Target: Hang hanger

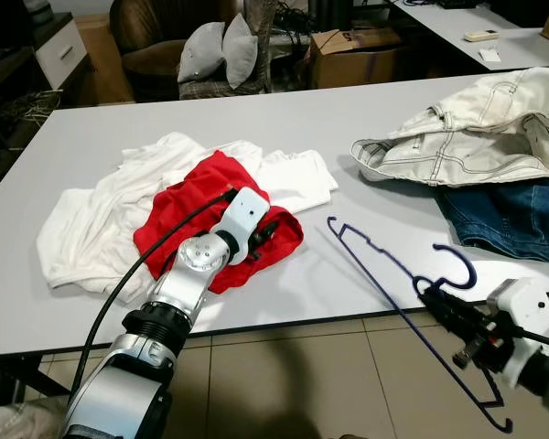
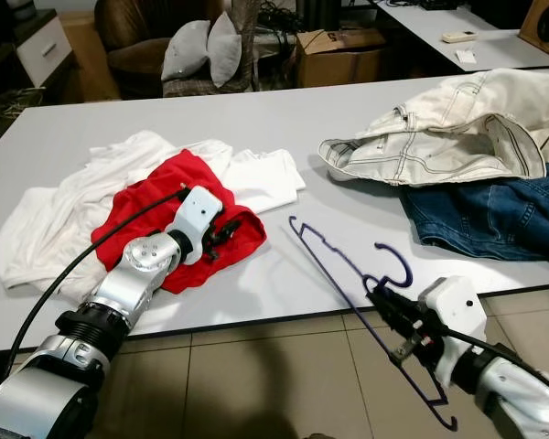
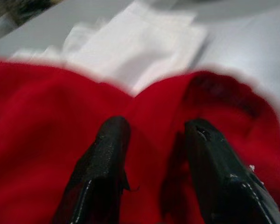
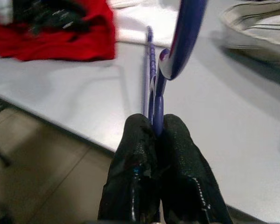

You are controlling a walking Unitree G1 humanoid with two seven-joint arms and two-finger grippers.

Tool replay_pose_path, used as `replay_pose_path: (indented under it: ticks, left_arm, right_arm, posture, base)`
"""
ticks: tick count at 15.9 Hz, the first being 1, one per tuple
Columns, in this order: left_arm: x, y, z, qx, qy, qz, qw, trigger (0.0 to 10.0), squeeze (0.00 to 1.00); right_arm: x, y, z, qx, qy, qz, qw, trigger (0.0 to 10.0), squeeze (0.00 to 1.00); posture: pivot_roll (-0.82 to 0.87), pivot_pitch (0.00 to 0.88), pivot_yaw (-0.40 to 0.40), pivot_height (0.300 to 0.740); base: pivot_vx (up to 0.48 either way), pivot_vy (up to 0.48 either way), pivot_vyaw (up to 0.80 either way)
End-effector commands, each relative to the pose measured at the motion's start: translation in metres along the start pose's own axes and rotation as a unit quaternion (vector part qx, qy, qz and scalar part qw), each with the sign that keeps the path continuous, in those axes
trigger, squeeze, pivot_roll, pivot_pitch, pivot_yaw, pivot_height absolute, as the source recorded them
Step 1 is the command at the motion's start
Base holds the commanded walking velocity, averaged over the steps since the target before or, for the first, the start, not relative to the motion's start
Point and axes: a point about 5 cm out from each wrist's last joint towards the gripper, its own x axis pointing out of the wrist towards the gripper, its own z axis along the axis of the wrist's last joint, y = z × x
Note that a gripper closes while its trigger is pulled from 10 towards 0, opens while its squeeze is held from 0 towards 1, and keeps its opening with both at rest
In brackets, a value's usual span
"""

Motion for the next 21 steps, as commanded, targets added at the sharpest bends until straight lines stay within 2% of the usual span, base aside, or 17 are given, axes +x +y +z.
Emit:
replay_pose_path:
  ticks: [1, 2, 7, 9, 12, 13, 16, 18, 20, 21]
  left_arm:
    - [0.0, 0.005, -0.006, 0.009, 0.018, 0.028, 0.999, 10.0, 0.16]
    - [0.001, 0.005, -0.009, 0.015, 0.025, 0.039, 0.999, 10.0, 0.0]
    - [0.006, -0.001, -0.014, 0.022, 0.043, 0.051, 0.998, 10.0, 0.0]
    - [0.005, 0.012, -0.01, 0.049, 0.046, 0.086, 0.994, 10.0, 0.0]
    - [0.0, 0.027, -0.007, 0.077, 0.041, 0.094, 0.992, 10.0, 0.0]
    - [-0.01, 0.044, 0.001, 0.1, 0.03, 0.088, 0.991, 10.0, 0.0]
    - [-0.028, 0.078, 0.025, 0.17, 0.017, 0.109, 0.979, 10.0, 0.0]
    - [-0.034, 0.094, 0.043, 0.2, 0.007, 0.124, 0.972, 10.0, 0.0]
    - [-0.038, 0.093, 0.05, 0.214, 0.006, 0.113, 0.97, 10.0, 0.0]
    - [-0.038, 0.083, 0.043, 0.198, 0.019, 0.077, 0.977, 10.0, 0.0]
  right_arm:
    - [0.002, 0.0, -0.003, -0.003, 0.001, -0.022, 1.0, 10.0, 0.0]
    - [0.003, 0.002, -0.004, -0.002, 0.001, -0.024, 1.0, 10.0, 0.0]
    - [0.009, 0.014, -0.008, 0.006, -0.006, -0.016, 1.0, 10.0, 0.0]
    - [0.015, 0.022, -0.011, 0.009, -0.01, -0.014, 1.0, 10.0, 0.0]
    - [0.017, 0.028, -0.012, 0.011, -0.011, -0.015, 1.0, 10.0, 0.0]
    - [0.018, 0.032, -0.013, 0.015, -0.013, -0.017, 1.0, 10.0, 0.0]
    - [0.022, 0.039, -0.014, 0.022, -0.018, -0.017, 0.999, 10.0, 0.0]
    - [0.026, 0.042, -0.015, 0.025, -0.02, -0.014, 0.999, 10.0, 0.0]
    - [0.03, 0.043, -0.018, 0.03, -0.022, -0.012, 0.999, 10.0, 0.0]
    - [0.032, 0.045, -0.02, 0.033, -0.022, -0.012, 0.999, 10.0, 0.0]
  posture:
    - [-0.27, 0.0, 0.045, 0.74]
    - [-0.27, 0.0, 0.045, 0.74]
    - [-0.28, 0.0, 0.074, 0.74]
    - [-0.28, 0.0, 0.093, 0.74]
    - [-0.27, 0.0, 0.104, 0.74]
    - [-0.26, 0.0, 0.113, 0.74]
    - [-0.23, 0.0, 0.118, 0.74]
    - [-0.21, 0.0, 0.121, 0.74]
    - [-0.2, 0.0, 0.131, 0.74]
    - [-0.19, 0.0, 0.141, 0.74]
  base:
    - [0.0, 0.0, 0.0]
    - [0.0, 0.0, 0.0]
    - [0.0, 0.0, 0.0]
    - [0.0, 0.0, 0.0]
    - [0.0, 0.0, 0.0]
    - [0.0, 0.0, 0.0]
    - [0.0, 0.0, 0.0]
    - [0.0, 0.0, 0.0]
    - [0.0, 0.0, 0.0]
    - [0.0, 0.0, 0.0]
